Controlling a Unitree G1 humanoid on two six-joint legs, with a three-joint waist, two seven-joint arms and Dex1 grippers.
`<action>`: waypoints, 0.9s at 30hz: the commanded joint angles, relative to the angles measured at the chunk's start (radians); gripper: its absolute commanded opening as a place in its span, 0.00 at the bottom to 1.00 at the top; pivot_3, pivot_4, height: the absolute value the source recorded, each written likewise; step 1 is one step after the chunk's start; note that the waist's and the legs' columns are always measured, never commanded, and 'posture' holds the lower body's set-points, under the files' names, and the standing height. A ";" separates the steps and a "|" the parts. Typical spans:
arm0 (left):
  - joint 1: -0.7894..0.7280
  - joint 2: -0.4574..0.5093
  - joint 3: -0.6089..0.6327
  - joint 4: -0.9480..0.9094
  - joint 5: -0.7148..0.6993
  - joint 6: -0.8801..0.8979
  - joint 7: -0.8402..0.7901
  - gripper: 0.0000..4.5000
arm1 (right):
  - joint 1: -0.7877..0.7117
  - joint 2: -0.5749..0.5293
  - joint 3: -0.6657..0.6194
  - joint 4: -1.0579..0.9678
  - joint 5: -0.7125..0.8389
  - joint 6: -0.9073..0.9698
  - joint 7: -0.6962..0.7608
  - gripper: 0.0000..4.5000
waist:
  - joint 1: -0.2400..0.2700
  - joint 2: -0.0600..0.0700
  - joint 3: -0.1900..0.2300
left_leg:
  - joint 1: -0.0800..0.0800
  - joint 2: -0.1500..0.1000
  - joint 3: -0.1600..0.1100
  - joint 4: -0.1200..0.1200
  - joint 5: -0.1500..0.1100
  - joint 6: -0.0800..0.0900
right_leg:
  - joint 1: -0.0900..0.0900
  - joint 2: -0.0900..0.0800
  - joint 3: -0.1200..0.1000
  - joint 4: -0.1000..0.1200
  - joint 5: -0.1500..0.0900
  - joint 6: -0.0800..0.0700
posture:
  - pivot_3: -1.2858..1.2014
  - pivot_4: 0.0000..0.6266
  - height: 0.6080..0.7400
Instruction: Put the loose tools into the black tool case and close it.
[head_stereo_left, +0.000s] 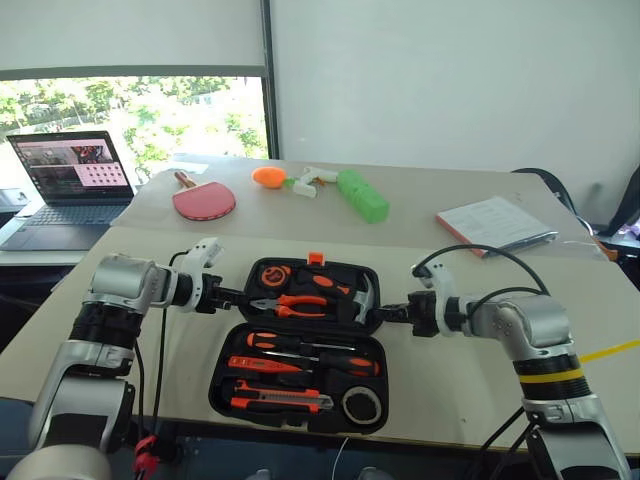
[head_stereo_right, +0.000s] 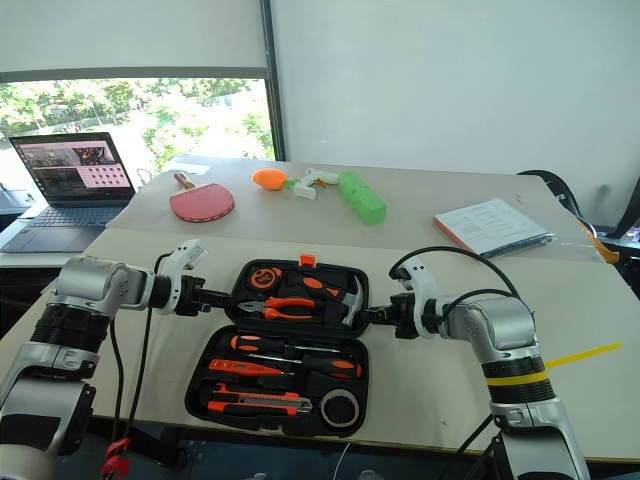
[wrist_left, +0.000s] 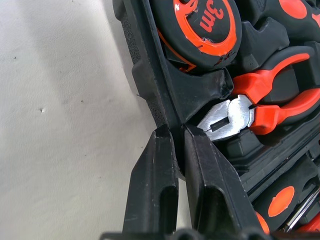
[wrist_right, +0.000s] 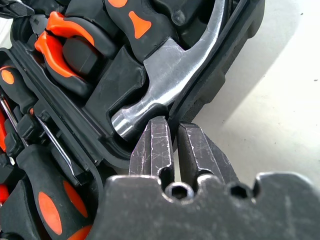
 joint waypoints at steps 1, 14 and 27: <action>0.014 -0.031 0.050 -0.075 -0.050 -0.025 -0.004 0.00 | -0.012 0.013 -0.038 -0.051 0.033 -0.031 0.004 0.01 | 0.000 0.000 0.000 | 0.000 0.000 0.000 0.000 0.000 0.000 | 0.000 0.000 0.000 0.000 0.000 0.000 | 0.52 0.24 1.00; 0.141 -0.186 0.188 -0.300 -0.056 -0.339 0.086 0.00 | 0.079 0.021 -0.025 -0.198 -0.087 -0.417 0.008 0.01 | 0.008 0.000 0.001 | -0.010 0.000 -0.001 0.000 0.000 0.000 | -0.008 -0.002 0.000 -0.001 0.001 0.001 | 0.52 0.24 1.00; 0.364 -0.233 0.178 -0.380 0.155 -0.922 0.239 0.00 | 0.307 0.003 -0.010 -0.217 -0.373 -1.054 -0.058 0.01 | 0.008 0.000 0.001 | -0.015 -0.002 -0.003 0.000 0.002 -0.003 | -0.015 -0.004 0.001 -0.001 0.004 0.003 | 0.52 0.24 1.00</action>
